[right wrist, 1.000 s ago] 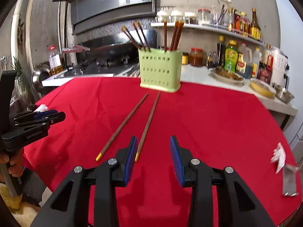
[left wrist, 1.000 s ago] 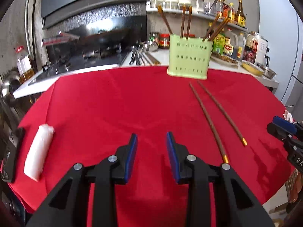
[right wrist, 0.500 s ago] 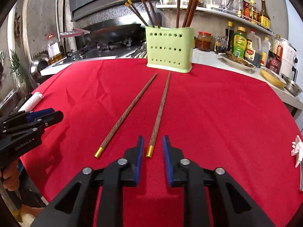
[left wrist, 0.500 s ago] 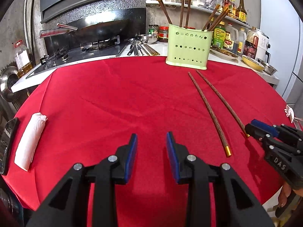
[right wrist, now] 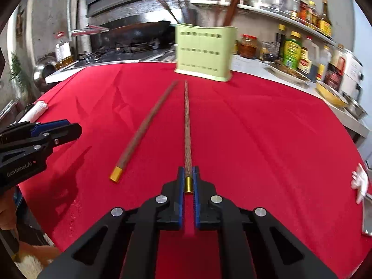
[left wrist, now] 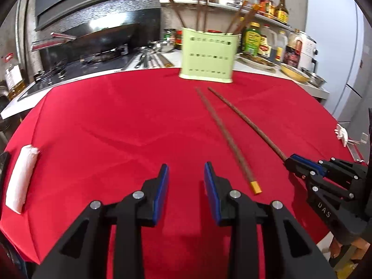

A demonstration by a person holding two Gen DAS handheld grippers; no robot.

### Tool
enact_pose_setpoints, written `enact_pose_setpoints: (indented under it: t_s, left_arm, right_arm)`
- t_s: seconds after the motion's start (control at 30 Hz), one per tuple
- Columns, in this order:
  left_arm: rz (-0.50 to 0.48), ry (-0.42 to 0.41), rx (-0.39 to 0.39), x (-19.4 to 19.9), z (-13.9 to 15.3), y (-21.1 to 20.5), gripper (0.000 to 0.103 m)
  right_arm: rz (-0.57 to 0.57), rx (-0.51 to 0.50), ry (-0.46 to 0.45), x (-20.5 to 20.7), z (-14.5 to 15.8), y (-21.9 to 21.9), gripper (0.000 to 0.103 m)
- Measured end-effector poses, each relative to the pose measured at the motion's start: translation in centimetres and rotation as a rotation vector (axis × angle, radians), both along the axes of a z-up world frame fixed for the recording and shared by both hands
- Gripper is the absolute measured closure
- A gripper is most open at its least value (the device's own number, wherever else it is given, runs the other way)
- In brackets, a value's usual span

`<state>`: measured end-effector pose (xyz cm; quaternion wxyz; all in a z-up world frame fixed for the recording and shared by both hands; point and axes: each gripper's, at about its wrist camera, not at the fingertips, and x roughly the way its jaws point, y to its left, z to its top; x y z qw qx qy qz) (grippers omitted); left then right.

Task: Organize utensils
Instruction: 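Close the right tool on a gold-tipped chopstick while the left tool grasps the other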

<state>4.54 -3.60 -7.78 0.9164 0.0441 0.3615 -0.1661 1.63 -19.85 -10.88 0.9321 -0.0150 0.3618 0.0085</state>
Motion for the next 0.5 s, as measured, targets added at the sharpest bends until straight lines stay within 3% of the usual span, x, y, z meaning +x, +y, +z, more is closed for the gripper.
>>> enact_pose_setpoints:
  t_s: [0.23,0.5]
  left_arm:
    - [-0.082,0.043,-0.015,-0.3,-0.4,-4.0,0.072]
    - [-0.112,0.087,-0.006,0.1,-1.4,-6.7,0.072]
  right_arm:
    - [-0.094,0.031,0.003,-1.8,0.1,-4.0,0.096]
    - [-0.105,0.037,-0.016,-2.5,-0.1,-4.5,0.096]
